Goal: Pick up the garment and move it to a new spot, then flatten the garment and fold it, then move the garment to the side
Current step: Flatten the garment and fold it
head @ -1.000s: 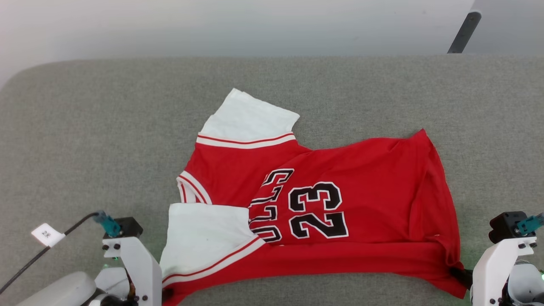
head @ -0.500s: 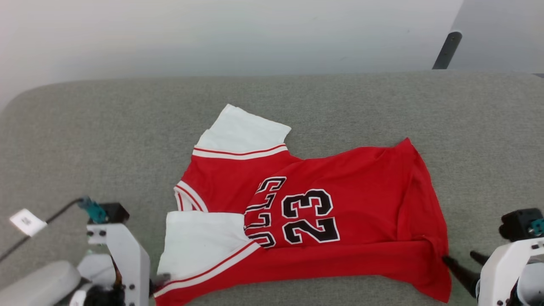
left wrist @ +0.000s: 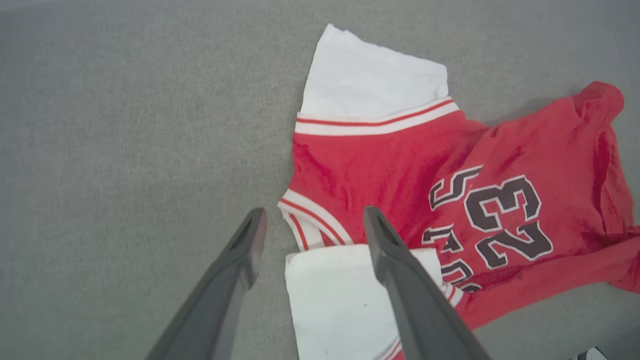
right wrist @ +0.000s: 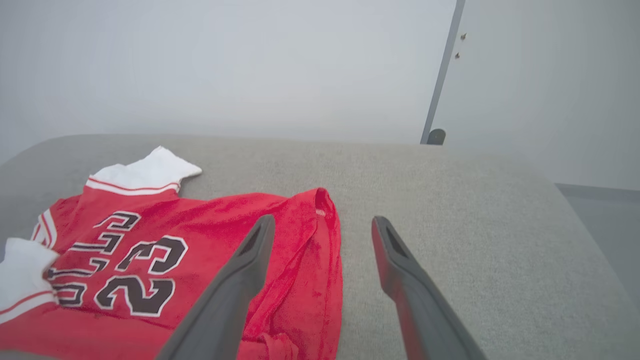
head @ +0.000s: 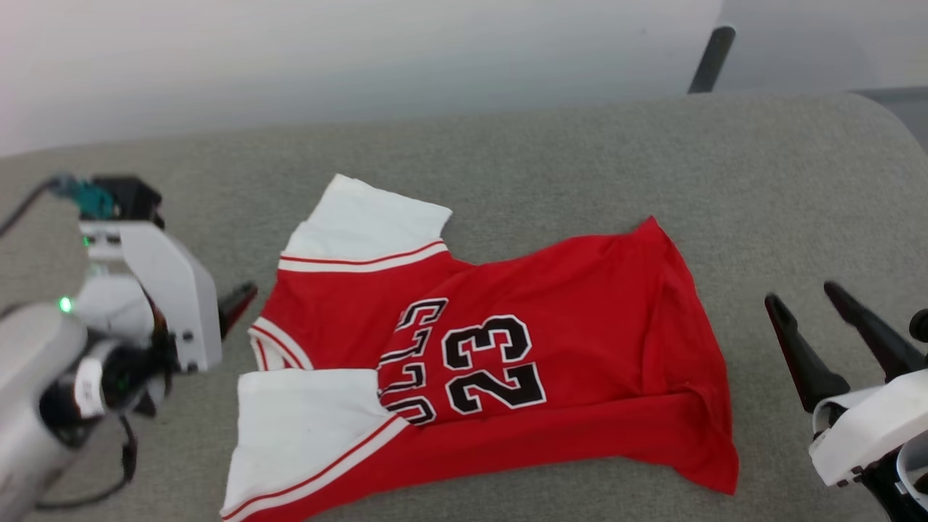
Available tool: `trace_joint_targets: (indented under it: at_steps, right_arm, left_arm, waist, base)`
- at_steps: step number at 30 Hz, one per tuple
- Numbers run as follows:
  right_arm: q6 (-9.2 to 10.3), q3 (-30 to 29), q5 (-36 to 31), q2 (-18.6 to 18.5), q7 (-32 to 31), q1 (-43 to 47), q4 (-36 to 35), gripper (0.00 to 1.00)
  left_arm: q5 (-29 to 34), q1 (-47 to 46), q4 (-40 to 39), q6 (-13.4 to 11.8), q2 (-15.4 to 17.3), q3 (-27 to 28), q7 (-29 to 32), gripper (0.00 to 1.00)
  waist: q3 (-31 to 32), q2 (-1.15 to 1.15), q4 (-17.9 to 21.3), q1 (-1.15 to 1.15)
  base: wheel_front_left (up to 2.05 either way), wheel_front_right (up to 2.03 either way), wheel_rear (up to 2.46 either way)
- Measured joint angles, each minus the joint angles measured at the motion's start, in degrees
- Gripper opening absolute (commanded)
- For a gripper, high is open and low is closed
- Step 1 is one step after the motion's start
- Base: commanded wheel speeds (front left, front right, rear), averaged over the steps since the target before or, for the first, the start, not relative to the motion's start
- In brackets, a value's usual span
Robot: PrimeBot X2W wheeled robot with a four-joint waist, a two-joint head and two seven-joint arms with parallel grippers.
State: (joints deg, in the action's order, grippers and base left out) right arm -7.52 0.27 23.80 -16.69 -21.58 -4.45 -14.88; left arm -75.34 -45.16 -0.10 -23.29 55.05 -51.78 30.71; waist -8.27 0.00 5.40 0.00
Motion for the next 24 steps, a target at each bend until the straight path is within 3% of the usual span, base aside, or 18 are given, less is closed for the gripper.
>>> trace_joint_targets:
  at_steps: [10, 24]
  right_arm:
    - [0.00, 2.52, -4.21, 1.00, 10.68, -2.70, -3.70, 1.00]
    - [0.00, 3.81, -4.39, 2.41, 14.52, -5.67, -3.52, 1.00]
  left_arm:
    - [4.81, -11.96, 13.19, 7.22, -5.59, 0.88, -0.96, 1.00]
    - [9.26, -26.08, 30.85, 16.86, -11.92, -1.79, 4.24, 1.00]
  waist:
    - [-5.00, 0.00, 3.16, 0.00]
    - [-14.95, 0.00, 7.17, 0.00]
  base:
    - [0.00, 0.00, 0.00]
    - [0.00, 0.00, 0.00]
